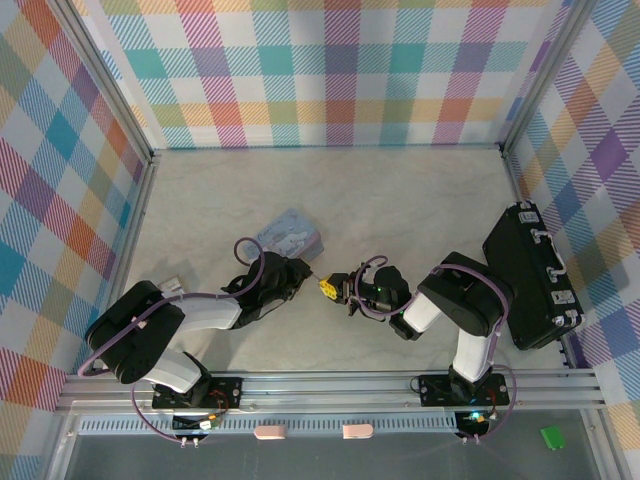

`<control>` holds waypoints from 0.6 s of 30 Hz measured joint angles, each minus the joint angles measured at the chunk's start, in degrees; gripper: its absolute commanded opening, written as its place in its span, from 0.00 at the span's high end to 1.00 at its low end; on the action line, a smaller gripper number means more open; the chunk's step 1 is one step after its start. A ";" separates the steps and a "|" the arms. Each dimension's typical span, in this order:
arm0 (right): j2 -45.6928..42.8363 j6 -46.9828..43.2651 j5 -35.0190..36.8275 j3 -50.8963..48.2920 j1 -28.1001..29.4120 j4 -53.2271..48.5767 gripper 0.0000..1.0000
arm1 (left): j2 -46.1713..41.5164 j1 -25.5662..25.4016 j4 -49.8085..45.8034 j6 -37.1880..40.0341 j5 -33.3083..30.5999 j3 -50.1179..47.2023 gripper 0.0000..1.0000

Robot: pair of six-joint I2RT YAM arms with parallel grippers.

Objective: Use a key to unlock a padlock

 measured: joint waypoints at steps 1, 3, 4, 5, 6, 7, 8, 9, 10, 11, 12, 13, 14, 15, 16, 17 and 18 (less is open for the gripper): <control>0.20 0.00 -0.02 0.07 0.00 0.02 1.00 | 0.02 0.00 0.11 -0.26 -0.02 0.00 0.97; 0.74 0.02 -0.07 0.20 0.00 0.15 1.00 | 0.26 0.00 1.07 -0.72 -0.02 -0.09 0.97; 1.07 0.02 -0.24 0.35 0.00 0.15 1.00 | 0.63 0.00 1.66 -0.90 0.04 -0.09 0.97; 1.33 0.02 -0.33 0.48 0.00 0.15 1.00 | 0.98 0.00 2.16 -0.96 0.07 -0.09 0.97; 1.46 0.02 -0.46 0.52 0.00 0.13 1.00 | 1.46 0.00 2.71 -1.18 0.09 -0.09 0.97; 1.49 0.02 -0.50 0.55 0.00 0.15 1.00 | 1.99 0.00 3.28 -1.44 0.09 -0.09 0.97; 1.49 0.02 -0.50 0.55 0.00 0.15 1.00 | 2.36 0.00 3.89 -1.55 0.09 -0.11 0.97; 1.49 0.02 -0.48 0.57 0.00 0.15 1.00 | 2.69 0.00 4.46 -1.60 0.02 -0.11 0.97; 1.49 0.02 -0.48 0.63 0.00 0.15 1.00 | 2.82 0.00 4.79 -1.68 -0.04 -0.11 0.97; 1.49 0.02 -0.48 0.63 0.00 0.15 1.00 | 2.82 0.00 4.81 -1.75 -0.07 -0.11 0.97; 1.49 0.00 -0.48 0.63 -0.04 0.15 1.00 | 2.82 0.00 4.81 -1.77 -0.07 -0.11 0.97; 1.49 0.00 -0.48 0.63 -0.04 0.15 1.00 | 2.82 0.00 4.81 -1.77 -0.09 -0.11 0.97; 1.49 0.00 -0.48 0.63 -0.04 0.15 1.00 | 2.82 0.00 4.81 -1.79 -0.09 -0.11 0.97; 1.49 0.00 -0.46 0.63 -0.04 0.15 1.00 | 2.82 0.00 4.81 -1.79 -0.11 -0.11 0.97; 1.49 0.00 -0.46 0.63 -0.09 0.15 1.00 | 2.82 0.00 4.81 -1.79 -0.11 -0.11 0.97; 1.49 0.00 -0.48 0.63 -0.22 0.15 1.00 | 2.82 0.00 4.81 -1.79 -0.11 -0.11 0.97; 1.49 -0.04 -0.46 0.63 -0.33 0.15 1.00 | 2.82 0.00 4.81 -1.79 -0.09 -0.11 0.97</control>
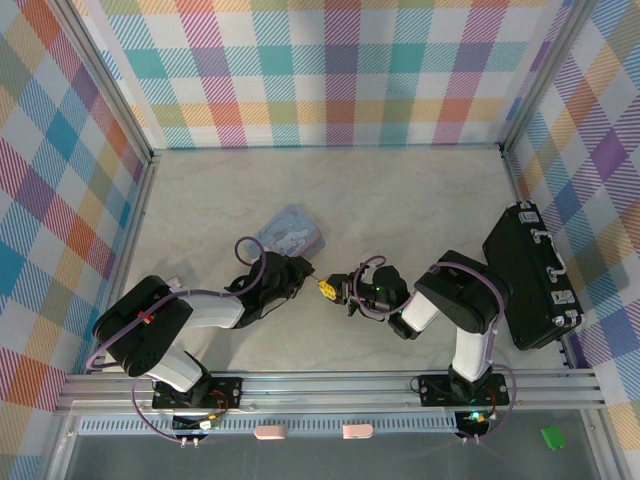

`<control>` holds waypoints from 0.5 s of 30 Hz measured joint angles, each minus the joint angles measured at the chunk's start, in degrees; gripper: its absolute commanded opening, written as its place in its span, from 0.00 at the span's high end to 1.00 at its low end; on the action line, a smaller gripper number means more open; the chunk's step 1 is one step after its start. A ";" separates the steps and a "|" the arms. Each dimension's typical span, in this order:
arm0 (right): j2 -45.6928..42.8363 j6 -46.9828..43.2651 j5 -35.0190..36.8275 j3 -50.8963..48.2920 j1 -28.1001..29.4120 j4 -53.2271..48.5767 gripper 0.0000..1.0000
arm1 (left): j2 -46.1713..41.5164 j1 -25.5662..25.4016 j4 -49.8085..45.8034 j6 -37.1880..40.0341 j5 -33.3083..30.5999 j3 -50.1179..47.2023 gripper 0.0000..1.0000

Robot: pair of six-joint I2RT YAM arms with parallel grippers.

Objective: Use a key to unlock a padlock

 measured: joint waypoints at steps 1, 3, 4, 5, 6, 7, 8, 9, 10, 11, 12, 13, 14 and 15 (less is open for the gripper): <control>0.00 0.00 0.00 0.00 -0.04 0.00 1.00 | 0.00 0.00 0.00 0.00 0.00 0.00 0.97; 0.00 -0.13 0.02 0.00 -0.22 0.00 1.00 | -0.02 0.00 0.00 0.00 0.00 0.00 0.97; 0.00 -0.20 0.02 0.00 -0.39 0.00 1.00 | -0.04 0.00 -0.02 0.00 0.00 0.00 0.97; 0.00 -0.22 0.02 0.00 -0.48 0.00 1.00 | -0.07 0.00 -0.04 -0.02 0.00 0.00 0.97; 0.00 -0.24 0.00 -0.02 -0.66 0.00 1.00 | -0.11 0.00 -0.07 -0.07 0.02 0.00 0.97; 0.00 -0.31 0.02 -0.07 -0.72 0.00 1.00 | -0.17 0.00 -0.09 -0.15 0.02 0.00 0.97; 0.00 -0.42 0.02 -0.11 -0.83 0.02 1.00 | -0.24 0.00 -0.22 -0.22 0.07 0.00 0.97; 0.00 -0.42 0.02 -0.15 -0.98 0.00 1.00 | -0.35 0.00 -0.39 -0.26 0.11 -0.02 0.97; 0.00 -0.44 0.02 -0.17 -1.11 0.00 1.00 | -0.44 0.00 -0.48 -0.26 0.17 -0.02 0.97; 0.00 -0.44 0.02 -0.17 -1.14 0.00 1.00 | -0.46 0.00 -0.50 -0.33 0.20 -0.04 0.97; 0.00 -0.44 0.02 -0.17 -1.16 0.00 1.00 | -0.46 0.00 -0.50 -0.35 0.20 -0.04 0.97; 0.00 -0.44 0.02 -0.17 -1.16 0.00 1.00 | -0.48 0.00 -0.50 -0.37 0.20 -0.04 0.97; -0.02 -0.52 0.02 -0.17 -1.16 0.00 1.00 | -0.52 0.00 -0.52 -0.39 0.20 -0.04 0.97; -0.02 -0.66 0.02 -0.17 -1.16 0.00 1.00 | -0.59 0.00 -0.61 -0.39 0.22 -0.07 0.97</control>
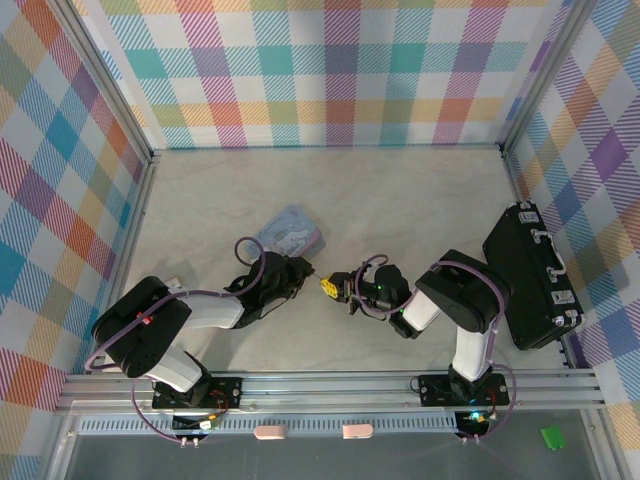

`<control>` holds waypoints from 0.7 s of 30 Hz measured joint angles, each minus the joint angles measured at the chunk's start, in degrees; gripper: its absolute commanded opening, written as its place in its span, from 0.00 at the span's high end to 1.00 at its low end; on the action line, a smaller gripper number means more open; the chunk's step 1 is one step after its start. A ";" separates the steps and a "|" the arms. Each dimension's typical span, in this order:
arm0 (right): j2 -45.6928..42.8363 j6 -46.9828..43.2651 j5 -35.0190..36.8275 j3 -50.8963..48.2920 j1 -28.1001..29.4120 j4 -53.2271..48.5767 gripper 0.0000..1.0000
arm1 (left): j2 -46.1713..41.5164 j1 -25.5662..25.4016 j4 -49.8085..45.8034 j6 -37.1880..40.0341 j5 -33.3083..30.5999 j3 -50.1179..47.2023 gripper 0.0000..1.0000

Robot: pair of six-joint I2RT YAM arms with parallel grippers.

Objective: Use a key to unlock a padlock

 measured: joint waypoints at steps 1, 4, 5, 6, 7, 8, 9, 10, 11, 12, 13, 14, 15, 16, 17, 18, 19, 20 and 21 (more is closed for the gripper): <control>0.00 -0.13 -0.02 0.00 0.00 0.00 1.00 | -0.07 0.00 -0.07 0.00 0.00 -0.04 0.97; 0.00 -0.28 -0.02 -0.02 0.00 0.00 1.00 | -0.13 0.00 -0.09 0.00 0.02 -0.13 0.97; 0.00 -0.39 -0.02 -0.02 0.00 0.00 1.00 | -0.15 0.00 -0.09 0.00 0.02 -0.13 0.97; -0.04 -0.46 -0.02 -0.02 0.00 -0.02 1.00 | -0.15 0.00 -0.09 0.00 0.02 -0.15 0.97; -0.11 -0.59 -0.02 -0.04 0.00 -0.02 1.00 | -0.15 0.00 -0.09 0.00 0.02 -0.15 0.97; -0.22 -0.63 -0.04 -0.04 0.00 -0.04 1.00 | -0.15 0.00 -0.09 0.00 0.02 -0.15 0.97; -0.33 -0.66 -0.04 -0.04 0.00 -0.07 1.00 | -0.15 0.00 -0.09 0.00 0.02 -0.15 0.97; -0.44 -0.66 -0.04 -0.04 0.00 -0.09 1.00 | -0.15 0.00 -0.07 0.00 0.02 -0.15 0.97; -0.55 -0.66 -0.07 -0.07 0.00 -0.11 1.00 | -0.15 0.00 -0.07 -0.02 0.02 -0.15 0.97; -0.70 -0.68 -0.09 -0.09 0.00 -0.07 1.00 | -0.15 0.00 -0.09 0.00 0.04 -0.15 0.97; -0.79 -0.74 -0.09 -0.09 0.00 -0.04 1.00 | -0.17 0.00 -0.09 0.00 0.04 -0.15 0.97; -0.85 -0.85 -0.11 -0.09 0.00 -0.04 1.00 | -0.17 0.00 -0.09 0.00 0.04 -0.15 0.97; -0.85 -0.85 -0.24 -0.09 0.00 -0.04 1.00 | -0.17 0.00 -0.09 -0.02 0.04 -0.15 0.97; -0.85 -0.85 -0.24 -0.09 0.00 -0.04 1.00 | -0.17 0.00 -0.09 0.00 0.07 -0.15 0.97; -0.85 -0.85 -0.28 -0.09 0.00 -0.07 1.00 | -0.17 0.00 -0.09 -0.02 0.04 -0.15 0.97; -0.85 -0.85 -0.31 -0.09 0.00 -0.04 1.00 | -0.17 0.00 -0.09 0.00 0.07 -0.15 0.97; -0.85 -0.85 -0.35 -0.09 0.04 -0.04 1.00 | -0.17 0.00 -0.09 -0.02 0.04 -0.15 0.97; -0.85 -0.85 -0.46 -0.09 0.07 -0.04 1.00 | -0.17 0.00 -0.09 0.00 0.07 -0.15 0.97; -0.85 -0.85 -0.46 -0.09 0.07 -0.04 1.00 | -0.17 0.00 -0.09 0.00 0.07 -0.15 0.97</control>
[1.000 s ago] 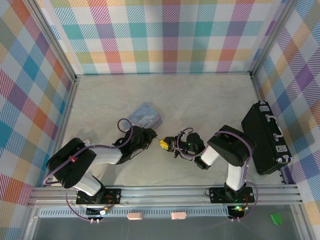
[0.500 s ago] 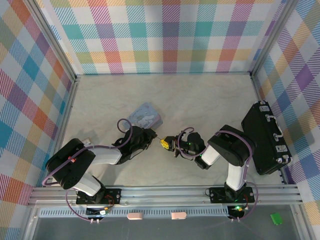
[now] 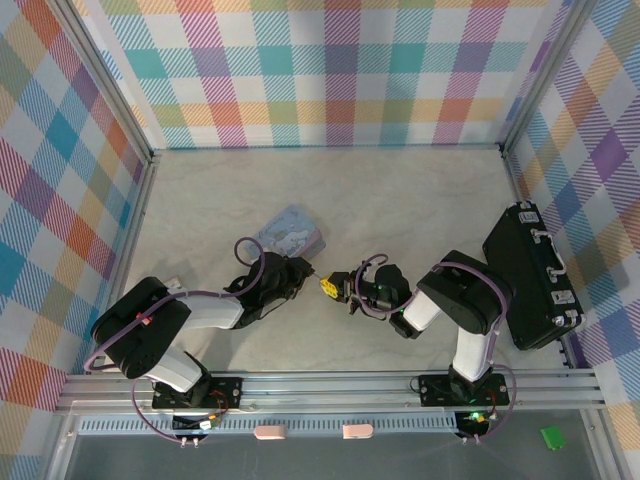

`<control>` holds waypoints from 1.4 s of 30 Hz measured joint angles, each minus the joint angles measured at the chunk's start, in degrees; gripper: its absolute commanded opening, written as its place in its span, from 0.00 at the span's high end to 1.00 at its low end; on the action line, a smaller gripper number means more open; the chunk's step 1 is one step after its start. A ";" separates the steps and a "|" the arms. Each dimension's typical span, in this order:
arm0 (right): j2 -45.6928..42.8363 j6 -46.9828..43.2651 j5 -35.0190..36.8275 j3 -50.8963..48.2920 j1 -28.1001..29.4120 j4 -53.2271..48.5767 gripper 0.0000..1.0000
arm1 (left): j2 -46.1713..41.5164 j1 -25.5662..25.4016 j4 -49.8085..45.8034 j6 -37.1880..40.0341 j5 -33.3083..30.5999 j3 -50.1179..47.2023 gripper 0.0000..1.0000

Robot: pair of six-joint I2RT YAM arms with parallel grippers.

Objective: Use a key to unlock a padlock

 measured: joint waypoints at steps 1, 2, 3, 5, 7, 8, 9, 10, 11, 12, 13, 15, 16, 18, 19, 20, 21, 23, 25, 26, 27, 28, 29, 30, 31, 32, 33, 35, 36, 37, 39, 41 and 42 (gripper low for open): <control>0.00 0.00 0.00 0.02 0.04 0.00 1.00 | 0.00 0.00 0.00 0.00 0.00 0.00 0.97; 0.00 0.00 -0.02 0.02 0.04 0.00 1.00 | 0.00 0.00 0.00 0.00 0.00 0.00 0.97; 0.00 0.00 -0.02 0.02 0.04 0.02 1.00 | 0.00 0.00 0.00 0.00 0.00 0.00 0.97; 0.00 -0.02 -0.07 0.09 0.04 0.00 1.00 | 0.00 0.00 0.00 0.00 0.00 0.00 0.97; 0.00 -0.04 -0.22 0.11 0.04 0.00 1.00 | 0.00 0.00 0.00 -0.02 0.00 0.00 0.97; 0.00 -0.15 -0.24 0.11 0.04 0.00 1.00 | 0.00 0.00 0.00 -0.02 0.00 0.00 0.97; 0.00 -0.17 -0.26 0.11 0.04 0.00 1.00 | 0.00 0.00 0.02 -0.02 0.00 0.00 0.97; 0.00 -0.20 -0.33 0.13 0.04 0.00 1.00 | -0.02 0.00 0.00 -0.02 0.02 0.00 0.97; 0.00 -0.20 -0.44 0.15 0.04 0.00 1.00 | -0.02 0.00 0.00 -0.02 0.02 0.00 0.97; 0.02 -0.20 -0.48 0.17 0.04 0.00 1.00 | -0.07 0.00 0.00 -0.07 0.04 0.00 0.97; 0.04 -0.22 -0.52 0.24 0.04 0.00 1.00 | -0.11 0.00 0.00 -0.13 0.07 -0.02 0.97; 0.20 -0.42 -0.74 0.39 0.04 0.00 1.00 | -0.35 0.00 -0.09 -0.24 0.11 -0.07 0.97; 0.39 -0.61 -0.90 0.55 0.04 0.04 1.00 | -0.57 0.00 -0.22 -0.24 0.22 -0.09 0.97; 0.87 -1.18 -1.29 1.09 0.04 0.04 1.00 | -1.20 -0.07 -0.83 -0.26 0.35 -0.17 0.97; 1.01 -1.55 -1.55 1.31 0.04 0.07 1.00 | -1.64 -0.07 -1.42 -0.26 0.13 -0.20 0.97; 1.01 -1.77 -1.66 1.40 0.04 0.07 1.00 | -1.99 -0.07 -1.86 -0.24 -0.04 -0.22 0.97; 1.03 -1.97 -1.77 1.49 0.04 0.09 1.00 | -2.38 -0.07 -2.23 -0.24 -0.17 -0.22 0.97; 1.03 -2.56 -1.97 1.62 0.04 0.13 1.00 | -3.32 -0.07 -3.39 -0.22 -0.33 -0.22 0.97; 1.05 -3.04 -2.10 1.66 0.04 0.33 1.00 | -4.24 -0.07 -4.76 -0.17 -0.48 -0.22 0.97; 1.05 -3.17 -2.14 1.68 0.04 0.35 1.00 | -4.63 -0.07 -5.33 -0.15 -0.50 -0.22 0.97; 1.07 -3.23 -2.16 1.68 0.11 0.48 1.00 | -4.98 -0.07 -5.86 -0.13 -0.52 -0.22 0.97; 1.07 -3.23 -2.21 1.73 0.15 0.50 1.00 | -5.18 -0.07 -6.10 -0.11 -0.52 -0.22 0.97; 1.09 -3.23 -2.21 1.75 0.15 0.50 1.00 | -5.29 -0.07 -6.23 -0.02 -0.55 -0.22 0.97; 1.09 -3.23 -2.21 1.79 0.15 0.50 1.00 | -5.31 -0.07 -6.27 0.00 -0.57 -0.22 0.97; 1.09 -3.23 -2.21 1.81 0.15 0.50 1.00 | -5.33 -0.07 -6.27 0.00 -0.59 -0.22 0.97; 1.09 -3.23 -2.23 1.84 0.15 0.50 1.00 | -5.33 -0.07 -6.27 -0.02 -0.63 -0.22 0.97; 1.09 -3.26 -2.25 1.88 0.15 0.50 1.00 | -5.33 -0.07 -6.27 -0.02 -0.66 -0.22 0.97; 1.09 -3.37 -2.45 2.01 0.15 0.46 1.00 | -5.33 -0.07 -6.25 0.00 -0.70 -0.22 0.97; 1.09 -3.48 -2.62 2.14 0.15 0.42 1.00 | -5.33 -0.07 -6.25 0.00 -0.74 -0.20 0.97; 1.09 -3.65 -2.86 2.27 0.15 0.33 1.00 | -5.33 -0.07 -6.23 -0.02 -0.92 -0.20 0.97; 1.09 -3.98 -3.21 2.60 0.13 0.00 1.00 | -5.31 -0.07 -6.21 0.04 -1.16 -0.17 0.97; 1.09 -4.42 -3.58 2.82 0.13 -0.33 1.00 | -5.31 -0.09 -6.23 0.00 -1.38 -0.15 0.97; 1.09 -4.55 -3.69 2.95 0.09 -0.44 1.00 | -5.31 -0.09 -6.23 0.00 -1.53 -0.15 0.97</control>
